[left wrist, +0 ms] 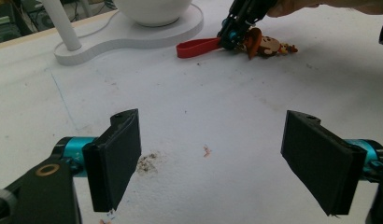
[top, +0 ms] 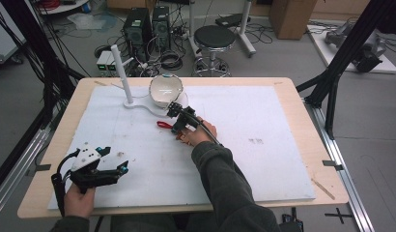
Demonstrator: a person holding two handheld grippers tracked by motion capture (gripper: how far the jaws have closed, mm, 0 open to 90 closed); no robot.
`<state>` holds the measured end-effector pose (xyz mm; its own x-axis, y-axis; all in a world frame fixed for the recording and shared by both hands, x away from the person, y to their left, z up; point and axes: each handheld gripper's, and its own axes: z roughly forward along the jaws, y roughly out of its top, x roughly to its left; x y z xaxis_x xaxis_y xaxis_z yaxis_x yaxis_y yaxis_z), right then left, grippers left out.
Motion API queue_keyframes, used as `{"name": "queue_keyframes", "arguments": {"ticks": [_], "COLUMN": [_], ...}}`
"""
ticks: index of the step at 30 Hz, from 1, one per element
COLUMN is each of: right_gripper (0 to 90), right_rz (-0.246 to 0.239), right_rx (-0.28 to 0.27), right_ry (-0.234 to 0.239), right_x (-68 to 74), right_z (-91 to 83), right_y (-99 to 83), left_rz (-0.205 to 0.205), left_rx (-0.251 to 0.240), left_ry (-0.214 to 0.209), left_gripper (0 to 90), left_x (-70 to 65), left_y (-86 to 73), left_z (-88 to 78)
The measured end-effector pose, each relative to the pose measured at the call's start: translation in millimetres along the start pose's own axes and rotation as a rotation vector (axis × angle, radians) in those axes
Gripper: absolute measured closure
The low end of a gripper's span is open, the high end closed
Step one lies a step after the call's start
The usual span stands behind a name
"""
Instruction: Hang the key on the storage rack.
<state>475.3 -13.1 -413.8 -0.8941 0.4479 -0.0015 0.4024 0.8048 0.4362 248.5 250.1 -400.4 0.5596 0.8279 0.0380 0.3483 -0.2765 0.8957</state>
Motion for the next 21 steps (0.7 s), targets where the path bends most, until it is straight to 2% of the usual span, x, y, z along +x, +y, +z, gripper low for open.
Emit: {"name": "queue_keyframes", "arguments": {"ticks": [7,21], "right_gripper": [84.1,84.5], "right_rz": [-0.004,0.000], "right_rx": [-0.006,-0.089], "right_ry": [-0.006,-0.001], "right_x": [-0.6,-0.9], "right_z": [-2.4,-16.9], "right_y": [-0.2,0.1], "left_rz": [0.001,0.004], "left_rx": [0.000,-0.001], "left_ry": [-0.002,0.003], "left_gripper": [20.6,20.6], "left_x": [0.4,0.4], "left_y": [-0.1,0.1], "left_z": [-0.1,-0.5]}}
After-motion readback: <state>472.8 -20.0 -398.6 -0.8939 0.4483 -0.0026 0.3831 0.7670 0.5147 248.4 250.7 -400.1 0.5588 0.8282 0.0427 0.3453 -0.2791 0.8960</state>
